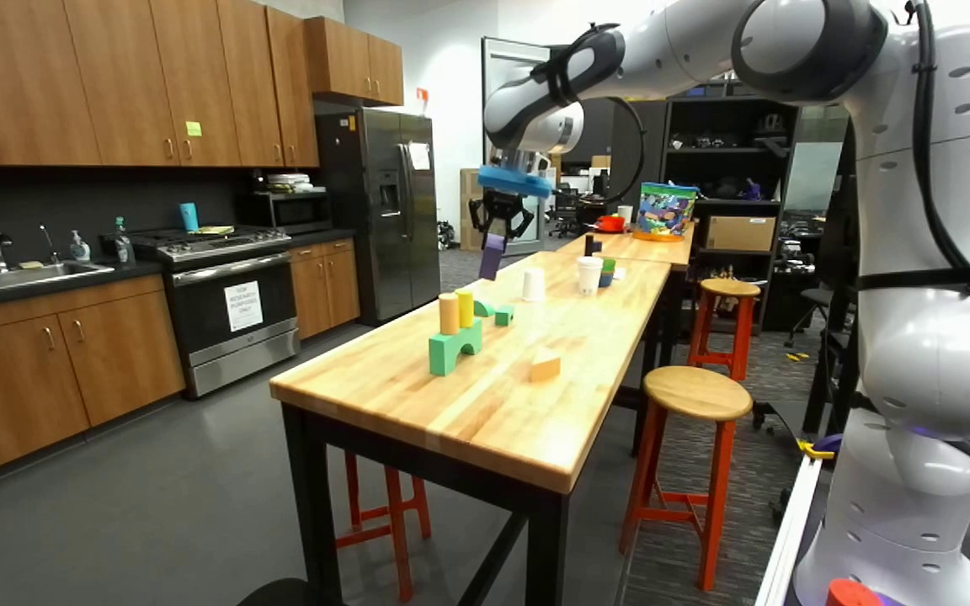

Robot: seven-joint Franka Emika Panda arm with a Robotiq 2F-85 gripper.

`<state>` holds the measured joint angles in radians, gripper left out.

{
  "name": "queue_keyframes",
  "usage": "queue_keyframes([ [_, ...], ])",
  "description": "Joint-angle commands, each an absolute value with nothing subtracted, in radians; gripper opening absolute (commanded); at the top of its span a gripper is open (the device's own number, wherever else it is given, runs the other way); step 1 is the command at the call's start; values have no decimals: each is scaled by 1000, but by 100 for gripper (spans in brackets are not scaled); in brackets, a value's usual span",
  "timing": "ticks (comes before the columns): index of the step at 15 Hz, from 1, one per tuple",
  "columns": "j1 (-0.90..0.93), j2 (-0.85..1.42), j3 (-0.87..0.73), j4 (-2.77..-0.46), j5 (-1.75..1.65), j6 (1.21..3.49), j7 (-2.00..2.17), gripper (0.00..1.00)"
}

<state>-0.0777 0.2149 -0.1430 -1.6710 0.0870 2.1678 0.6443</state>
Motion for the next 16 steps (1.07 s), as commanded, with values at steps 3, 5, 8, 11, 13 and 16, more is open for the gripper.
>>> queue_keyframes([
  [3, -79, 214, -157, -1670, 114, 2212, 866, 16],
  [5, -78, 213, -159, -1673, 107, 2223, 941, 16],
  [8, -77, 210, -160, -1677, 97, 2226, 1036, 16],
  [11, -83, 220, -152, -1668, 93, 2216, 1023, 41],
  [13, -83, 220, -152, -1668, 93, 2216, 1035, 41],
  [16, -83, 220, -152, -1668, 93, 2216, 1039, 41],
])
